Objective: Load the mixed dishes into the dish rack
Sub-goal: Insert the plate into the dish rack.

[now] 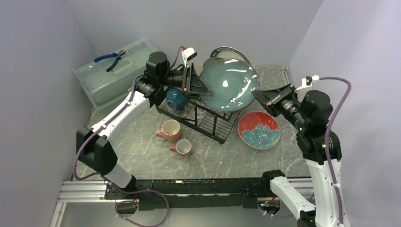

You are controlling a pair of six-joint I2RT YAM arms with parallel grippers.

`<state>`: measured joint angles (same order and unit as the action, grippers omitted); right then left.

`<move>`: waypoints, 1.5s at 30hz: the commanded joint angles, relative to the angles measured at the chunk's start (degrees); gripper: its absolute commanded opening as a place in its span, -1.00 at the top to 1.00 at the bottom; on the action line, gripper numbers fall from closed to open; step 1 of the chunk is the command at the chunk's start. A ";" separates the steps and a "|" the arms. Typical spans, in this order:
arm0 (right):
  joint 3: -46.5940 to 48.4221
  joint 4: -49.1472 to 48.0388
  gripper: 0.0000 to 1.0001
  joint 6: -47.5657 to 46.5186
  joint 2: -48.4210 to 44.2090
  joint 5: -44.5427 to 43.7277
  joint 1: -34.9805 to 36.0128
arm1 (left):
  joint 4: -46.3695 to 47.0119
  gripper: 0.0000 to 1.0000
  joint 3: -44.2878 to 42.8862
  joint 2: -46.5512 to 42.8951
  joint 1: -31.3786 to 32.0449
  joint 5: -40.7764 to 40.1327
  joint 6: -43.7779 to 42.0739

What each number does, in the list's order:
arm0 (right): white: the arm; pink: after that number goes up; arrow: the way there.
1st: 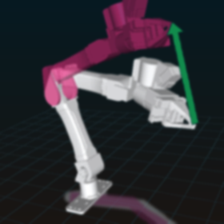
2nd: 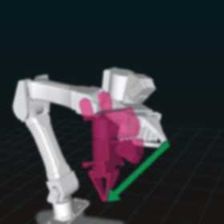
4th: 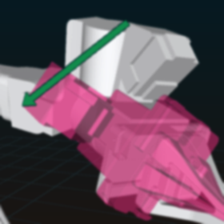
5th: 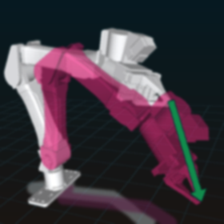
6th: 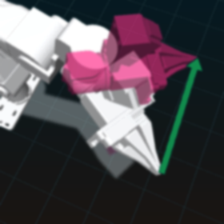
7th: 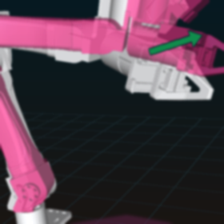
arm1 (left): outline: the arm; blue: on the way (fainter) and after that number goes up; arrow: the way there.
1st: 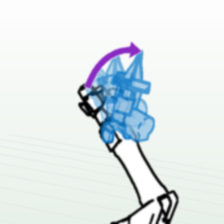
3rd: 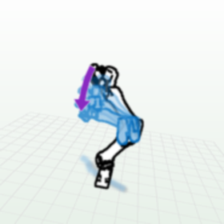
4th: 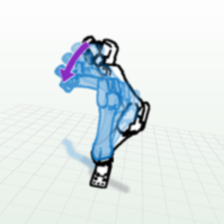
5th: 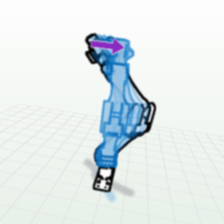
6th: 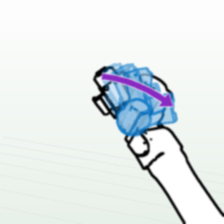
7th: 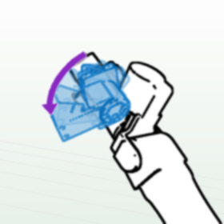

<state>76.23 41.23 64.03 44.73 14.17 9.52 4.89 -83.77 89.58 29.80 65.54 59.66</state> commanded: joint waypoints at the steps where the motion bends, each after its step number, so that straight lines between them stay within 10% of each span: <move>1: 1.43 -14.37 1.00 1.42 -0.12 4.15 0.19 | 5.04 -0.36 0.19 -0.29 -0.36 2.60 3.85; 12: -0.39 -13.12 1.00 -2.83 -1.18 3.61 0.24 | -0.48 1.00 -0.12 -0.14 -0.45 1.62 1.12; 22: -1.05 -13.53 0.99 -6.80 -1.14 3.85 0.24 | -2.19 1.00 -0.56 0.36 -0.45 1.17 -0.65; 32: 1.61 -9.39 -0.07 -16.44 2.45 7.56 0.21 | -11.98 1.00 -1.78 -2.12 -0.60 0.67 -8.79; 45: -0.55 -9.86 -0.14 -20.01 6.00 9.78 0.13 | -14.95 1.00 -0.31 -6.33 -0.63 1.42 -12.58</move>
<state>75.31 36.73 45.87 50.37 21.85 9.89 -13.30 -82.76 89.17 28.56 61.87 49.98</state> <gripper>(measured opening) 0.568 0.130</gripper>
